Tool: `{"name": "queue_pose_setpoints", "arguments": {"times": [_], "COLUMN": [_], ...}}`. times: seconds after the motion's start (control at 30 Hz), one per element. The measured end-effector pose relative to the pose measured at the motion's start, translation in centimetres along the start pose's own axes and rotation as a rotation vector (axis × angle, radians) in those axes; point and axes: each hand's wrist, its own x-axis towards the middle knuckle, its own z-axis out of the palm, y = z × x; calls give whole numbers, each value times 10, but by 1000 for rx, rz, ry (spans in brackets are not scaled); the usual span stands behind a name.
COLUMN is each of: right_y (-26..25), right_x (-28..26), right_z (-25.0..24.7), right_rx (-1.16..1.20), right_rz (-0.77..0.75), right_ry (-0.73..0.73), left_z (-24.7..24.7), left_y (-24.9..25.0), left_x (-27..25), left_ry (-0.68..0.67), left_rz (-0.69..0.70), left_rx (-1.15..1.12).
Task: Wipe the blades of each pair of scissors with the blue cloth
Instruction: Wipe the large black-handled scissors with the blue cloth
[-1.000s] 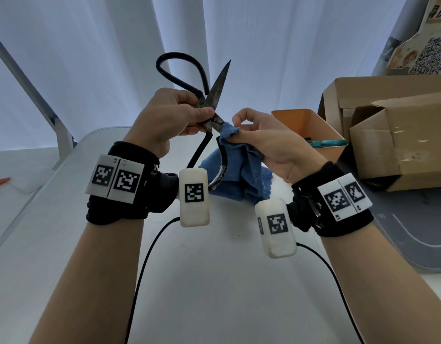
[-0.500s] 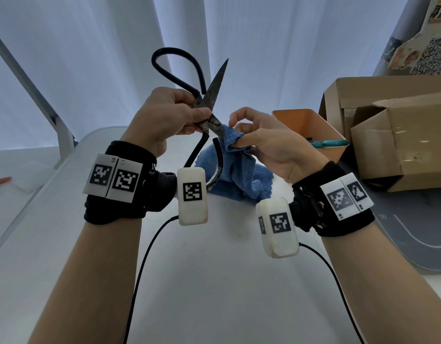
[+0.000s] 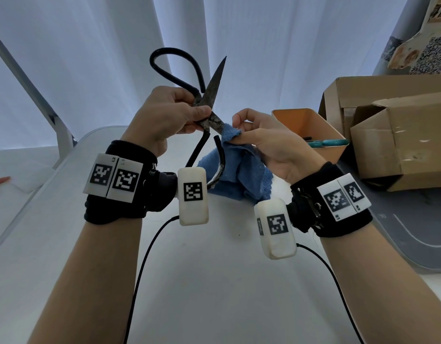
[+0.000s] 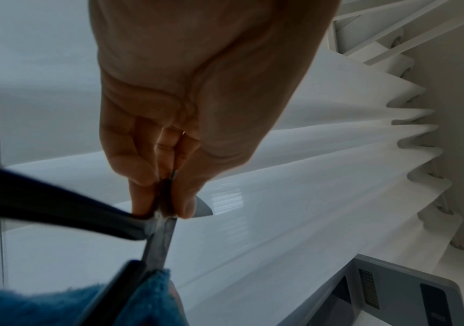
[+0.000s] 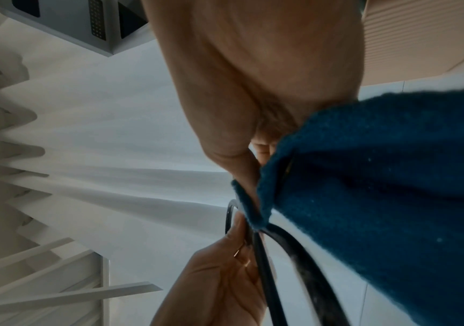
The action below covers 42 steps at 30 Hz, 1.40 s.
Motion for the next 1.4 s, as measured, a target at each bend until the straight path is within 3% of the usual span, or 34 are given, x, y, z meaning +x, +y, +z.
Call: {"name": "queue_pose_setpoints", "arguments": {"times": [1.17,1.4], "right_y": [-2,-1], "right_x": [-2,0], "right_z": [-1,-15], "right_rx": [10,52], "right_rz": [5,-13], "right_ry": [-100,137], "left_z": [-2,-24], "left_y": [1,-1], "left_x": [-3,-1], "left_ry": [-30,40], "left_rz": [-11,-24], "left_rx": [34,-9]}}
